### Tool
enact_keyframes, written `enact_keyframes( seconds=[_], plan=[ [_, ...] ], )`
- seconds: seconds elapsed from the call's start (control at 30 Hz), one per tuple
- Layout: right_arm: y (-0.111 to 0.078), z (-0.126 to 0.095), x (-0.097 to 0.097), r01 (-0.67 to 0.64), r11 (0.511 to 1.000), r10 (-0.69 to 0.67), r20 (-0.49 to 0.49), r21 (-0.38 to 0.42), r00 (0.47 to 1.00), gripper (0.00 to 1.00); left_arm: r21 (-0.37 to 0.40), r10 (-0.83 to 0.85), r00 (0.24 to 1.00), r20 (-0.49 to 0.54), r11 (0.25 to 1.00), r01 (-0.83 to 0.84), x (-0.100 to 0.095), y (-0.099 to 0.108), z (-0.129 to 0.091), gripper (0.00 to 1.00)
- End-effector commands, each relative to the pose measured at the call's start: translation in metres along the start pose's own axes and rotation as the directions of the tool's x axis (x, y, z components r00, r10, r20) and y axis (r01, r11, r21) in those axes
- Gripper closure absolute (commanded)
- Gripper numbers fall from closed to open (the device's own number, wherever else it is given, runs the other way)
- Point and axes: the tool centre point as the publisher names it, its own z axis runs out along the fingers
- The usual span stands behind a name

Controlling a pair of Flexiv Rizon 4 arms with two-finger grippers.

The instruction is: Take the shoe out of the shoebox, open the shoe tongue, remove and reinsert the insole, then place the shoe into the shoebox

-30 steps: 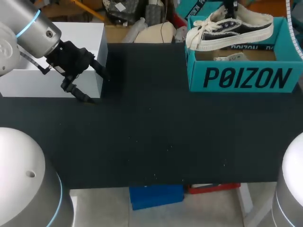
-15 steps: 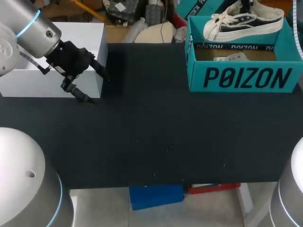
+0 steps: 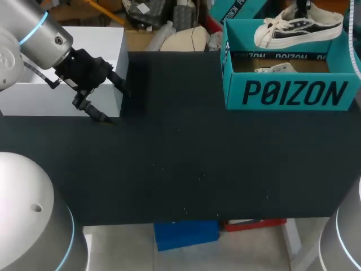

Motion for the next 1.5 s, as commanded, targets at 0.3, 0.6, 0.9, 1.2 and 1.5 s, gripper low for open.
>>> enact_keyframes(
  seconds=[0.3,0.6,0.9,1.2,1.5],
  plan=[
    [0.009,0.06,0.0,-0.018,0.999,0.017,-0.041,-0.042,0.999,1.0,-0.003,0.0,1.0,0.0,1.0,0.0,0.001,0.0,0.0,0.0],
    [0.018,0.096,0.013,-0.025,0.998,0.022,-0.045,-0.064,0.999,1.0,-0.003,0.0,1.0,0.0,1.0,0.0,0.001,0.0,0.0,0.0],
    [0.03,0.12,0.017,0.004,0.996,-0.009,-0.055,-0.09,0.998,1.0,-0.003,0.0,1.0,0.0,1.0,0.0,0.001,0.0,0.0,0.0],
    [0.037,0.13,0.019,0.027,0.995,-0.035,-0.073,-0.099,0.997,1.0,-0.003,0.0,1.0,0.0,1.0,0.0,0.001,0.0,0.0,0.0],
    [0.041,0.132,0.023,0.045,0.994,-0.054,-0.091,-0.1,0.994,1.0,-0.003,0.0,1.0,0.0,1.0,0.0,0.001,0.0,0.0,0.0]
  ],
)
